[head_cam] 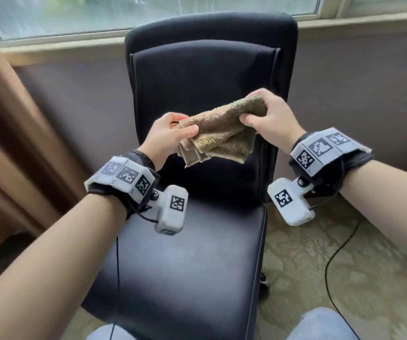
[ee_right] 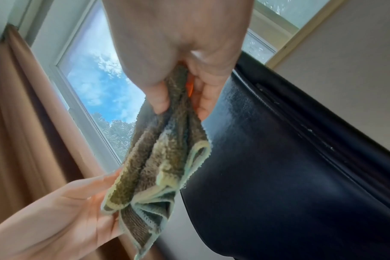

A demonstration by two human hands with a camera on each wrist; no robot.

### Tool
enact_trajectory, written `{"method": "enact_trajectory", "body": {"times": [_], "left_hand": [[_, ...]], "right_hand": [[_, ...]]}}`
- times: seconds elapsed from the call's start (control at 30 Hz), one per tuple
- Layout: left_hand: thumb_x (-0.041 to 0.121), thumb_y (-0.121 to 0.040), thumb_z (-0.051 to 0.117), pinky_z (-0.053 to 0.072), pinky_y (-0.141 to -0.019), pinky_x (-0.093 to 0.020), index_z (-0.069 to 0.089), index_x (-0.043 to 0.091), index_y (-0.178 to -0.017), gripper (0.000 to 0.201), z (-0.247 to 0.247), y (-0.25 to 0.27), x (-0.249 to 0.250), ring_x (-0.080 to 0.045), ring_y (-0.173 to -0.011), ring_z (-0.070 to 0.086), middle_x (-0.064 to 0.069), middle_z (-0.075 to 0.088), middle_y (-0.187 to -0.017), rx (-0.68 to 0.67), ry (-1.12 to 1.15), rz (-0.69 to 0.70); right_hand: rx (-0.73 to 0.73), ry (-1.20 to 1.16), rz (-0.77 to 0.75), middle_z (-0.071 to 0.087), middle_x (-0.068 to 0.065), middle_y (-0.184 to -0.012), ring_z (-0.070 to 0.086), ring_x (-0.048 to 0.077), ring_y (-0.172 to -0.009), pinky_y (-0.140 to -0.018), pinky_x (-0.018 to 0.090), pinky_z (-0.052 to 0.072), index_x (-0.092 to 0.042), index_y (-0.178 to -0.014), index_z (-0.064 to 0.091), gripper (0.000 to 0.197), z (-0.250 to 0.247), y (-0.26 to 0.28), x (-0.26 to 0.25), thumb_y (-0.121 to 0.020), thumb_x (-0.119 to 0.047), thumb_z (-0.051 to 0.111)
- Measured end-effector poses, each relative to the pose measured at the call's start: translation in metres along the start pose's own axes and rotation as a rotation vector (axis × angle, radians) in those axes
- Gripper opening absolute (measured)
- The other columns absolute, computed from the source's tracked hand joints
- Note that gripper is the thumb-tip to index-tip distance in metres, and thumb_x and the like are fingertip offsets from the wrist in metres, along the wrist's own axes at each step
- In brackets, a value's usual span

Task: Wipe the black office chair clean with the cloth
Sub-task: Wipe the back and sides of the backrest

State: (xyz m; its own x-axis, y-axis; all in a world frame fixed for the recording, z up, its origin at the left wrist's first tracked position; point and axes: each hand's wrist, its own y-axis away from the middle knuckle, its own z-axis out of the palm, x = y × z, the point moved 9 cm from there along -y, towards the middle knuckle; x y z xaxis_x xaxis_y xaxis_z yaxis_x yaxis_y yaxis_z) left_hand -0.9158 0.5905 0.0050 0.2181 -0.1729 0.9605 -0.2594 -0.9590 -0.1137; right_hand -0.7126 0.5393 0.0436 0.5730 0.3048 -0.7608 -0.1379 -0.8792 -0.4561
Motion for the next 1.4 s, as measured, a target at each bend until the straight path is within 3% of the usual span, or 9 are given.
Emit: {"method": "enact_trajectory", "body": {"times": [0.3, 0.6, 0.73, 0.83, 0.97, 1.07, 1.23, 1.33, 1.4], "left_hand": [[0.003, -0.087, 0.061, 0.053, -0.080, -0.045, 0.057, 0.019, -0.097, 0.019, 0.016, -0.043, 0.020, -0.019, -0.081, 0.062, -0.009, 0.061, -0.099, -0.062, 0.033, -0.181], [0.005, -0.088, 0.060, 0.057, -0.068, -0.030, 0.062, 0.006, -0.105, 0.016, 0.015, -0.046, 0.100, -0.017, -0.076, 0.068, -0.011, 0.067, -0.099, 0.016, 0.193, -0.319], [0.005, -0.093, 0.053, 0.055, -0.082, -0.038, 0.053, -0.001, -0.117, 0.024, 0.033, -0.037, 0.131, -0.026, -0.090, 0.067, -0.019, 0.064, -0.110, 0.093, 0.264, -0.416], [0.009, -0.093, 0.052, 0.052, -0.088, -0.047, 0.052, 0.001, -0.116, 0.025, 0.052, -0.028, 0.145, -0.030, -0.096, 0.065, -0.019, 0.062, -0.114, 0.125, 0.304, -0.439], [0.008, -0.099, 0.043, 0.054, -0.067, -0.038, 0.046, 0.018, -0.091, 0.013, 0.069, -0.014, 0.156, -0.015, -0.067, 0.060, -0.005, 0.055, -0.090, 0.241, 0.307, -0.446], [0.005, -0.099, 0.039, 0.052, -0.058, -0.029, 0.042, 0.021, -0.088, 0.019, 0.082, -0.005, 0.163, -0.013, -0.060, 0.055, -0.003, 0.050, -0.083, 0.268, 0.332, -0.408], [0.006, -0.098, 0.043, 0.049, -0.076, -0.036, 0.043, 0.018, -0.100, 0.013, 0.098, 0.017, 0.166, -0.018, -0.078, 0.056, -0.006, 0.050, -0.096, 0.310, 0.473, -0.428], [0.025, -0.084, 0.069, 0.050, -0.091, -0.046, 0.035, 0.008, -0.132, 0.061, 0.110, 0.035, 0.159, -0.027, -0.106, 0.061, -0.017, 0.054, -0.125, 0.293, 0.650, -0.504], [0.034, -0.064, 0.082, 0.055, -0.083, -0.044, 0.034, 0.004, -0.138, 0.093, 0.123, 0.047, 0.152, -0.030, -0.111, 0.061, -0.020, 0.056, -0.127, 0.254, 0.751, -0.547]], "right_hand": [[-0.161, -0.045, 0.159, 0.058, -0.004, -0.101, 0.054, 0.009, -0.091, -0.078, 0.010, 0.042, -0.020, -0.115, 0.053, 0.040, -0.012, -0.058, 0.018, -0.081, -0.002, 0.064], [-0.295, -0.099, 0.422, 0.057, 0.004, -0.103, 0.057, 0.017, -0.093, -0.087, 0.034, 0.050, -0.019, -0.121, 0.051, 0.046, -0.056, -0.088, -0.008, -0.080, 0.000, 0.060], [-0.481, -0.103, 0.643, 0.061, 0.016, -0.094, 0.064, 0.027, -0.077, -0.074, 0.037, 0.055, -0.010, -0.101, 0.053, 0.013, -0.079, -0.083, -0.009, -0.089, -0.006, 0.053], [-0.574, 0.013, 0.606, 0.068, 0.016, -0.089, 0.066, 0.021, -0.064, -0.060, 0.027, 0.053, -0.009, -0.104, 0.054, 0.015, -0.105, -0.084, -0.016, -0.090, -0.016, 0.054], [-0.493, 0.069, 0.549, 0.066, 0.006, -0.079, 0.064, 0.016, -0.062, -0.051, 0.023, 0.053, -0.012, -0.107, 0.056, 0.022, -0.141, -0.093, -0.022, -0.085, -0.017, 0.058], [-0.550, -0.034, 0.607, 0.058, 0.005, -0.074, 0.060, 0.016, -0.067, -0.061, 0.025, 0.055, -0.010, -0.104, 0.056, 0.018, -0.149, -0.087, -0.024, -0.087, -0.015, 0.056], [-0.462, -0.353, 0.738, 0.058, 0.010, -0.079, 0.059, 0.018, -0.070, -0.080, 0.032, 0.054, -0.007, -0.079, 0.054, 0.010, -0.157, -0.070, -0.024, -0.089, -0.004, 0.055], [-0.344, -0.499, 0.753, 0.058, 0.008, -0.083, 0.059, 0.018, -0.072, -0.072, 0.024, 0.053, -0.003, -0.095, 0.058, 0.007, -0.168, -0.057, -0.039, -0.088, 0.000, 0.055], [-0.325, -0.595, 0.717, 0.061, 0.011, -0.095, 0.061, 0.021, -0.087, -0.081, 0.021, 0.049, -0.001, -0.104, 0.062, 0.016, -0.175, -0.051, -0.055, -0.089, -0.003, 0.057]]}}
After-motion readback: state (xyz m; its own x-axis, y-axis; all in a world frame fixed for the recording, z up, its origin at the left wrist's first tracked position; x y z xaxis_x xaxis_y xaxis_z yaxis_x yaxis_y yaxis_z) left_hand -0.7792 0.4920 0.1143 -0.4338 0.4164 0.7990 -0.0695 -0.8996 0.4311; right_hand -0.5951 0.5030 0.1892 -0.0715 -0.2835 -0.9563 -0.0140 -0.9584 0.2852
